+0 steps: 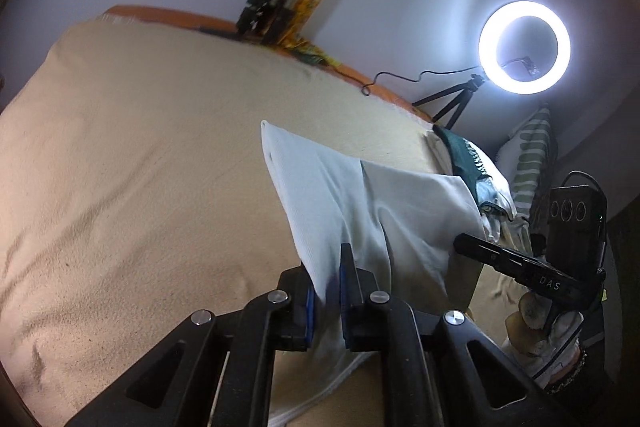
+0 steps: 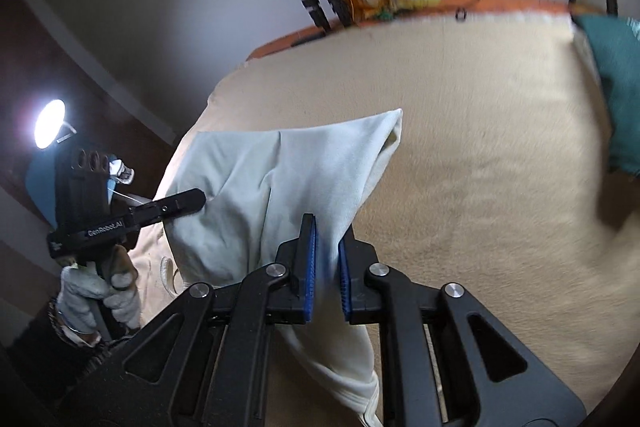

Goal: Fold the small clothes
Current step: 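Carry the folded camisole with the right gripper onto the green cloth stack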

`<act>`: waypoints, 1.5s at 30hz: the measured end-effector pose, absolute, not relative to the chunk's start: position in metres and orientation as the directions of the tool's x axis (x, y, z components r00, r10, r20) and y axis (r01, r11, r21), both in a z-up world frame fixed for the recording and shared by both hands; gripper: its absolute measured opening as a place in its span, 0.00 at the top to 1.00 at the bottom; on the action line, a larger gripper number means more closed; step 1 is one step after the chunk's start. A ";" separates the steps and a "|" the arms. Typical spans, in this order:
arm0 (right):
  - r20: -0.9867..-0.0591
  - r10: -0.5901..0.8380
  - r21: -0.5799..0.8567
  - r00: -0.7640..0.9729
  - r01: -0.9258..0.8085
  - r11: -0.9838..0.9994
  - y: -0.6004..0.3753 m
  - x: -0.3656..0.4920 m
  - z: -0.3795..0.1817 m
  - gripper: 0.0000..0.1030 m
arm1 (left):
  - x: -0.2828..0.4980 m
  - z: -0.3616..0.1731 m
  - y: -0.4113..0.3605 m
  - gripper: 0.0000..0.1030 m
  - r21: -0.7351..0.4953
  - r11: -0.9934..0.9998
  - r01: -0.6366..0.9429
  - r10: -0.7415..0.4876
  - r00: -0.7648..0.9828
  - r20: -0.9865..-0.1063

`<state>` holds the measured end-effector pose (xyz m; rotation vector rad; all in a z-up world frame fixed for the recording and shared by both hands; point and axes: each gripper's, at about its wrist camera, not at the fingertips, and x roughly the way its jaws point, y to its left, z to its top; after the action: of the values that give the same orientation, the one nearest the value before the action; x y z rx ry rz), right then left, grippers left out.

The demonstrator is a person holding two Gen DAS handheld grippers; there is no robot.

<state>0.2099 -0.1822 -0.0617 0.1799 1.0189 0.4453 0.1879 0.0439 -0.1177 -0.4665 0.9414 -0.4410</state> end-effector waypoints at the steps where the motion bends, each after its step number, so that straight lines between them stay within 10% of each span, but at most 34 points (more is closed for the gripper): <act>1: -0.779 0.428 0.330 0.458 -0.281 0.901 -0.185 0.208 -0.056 0.89 | 0.188 -0.113 0.040 0.93 -0.557 0.815 0.164 -0.551 0.519 -0.653; 45: -0.720 -0.038 0.045 0.692 0.101 0.994 -0.543 0.270 0.043 0.89 | 0.362 -0.067 -0.345 0.93 -0.461 0.747 0.478 -0.662 0.475 -0.580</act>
<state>0.2701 -0.5429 0.0428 0.0832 0.8024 -0.0775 0.3616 -0.3445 -0.0667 -0.2496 0.8165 -0.7060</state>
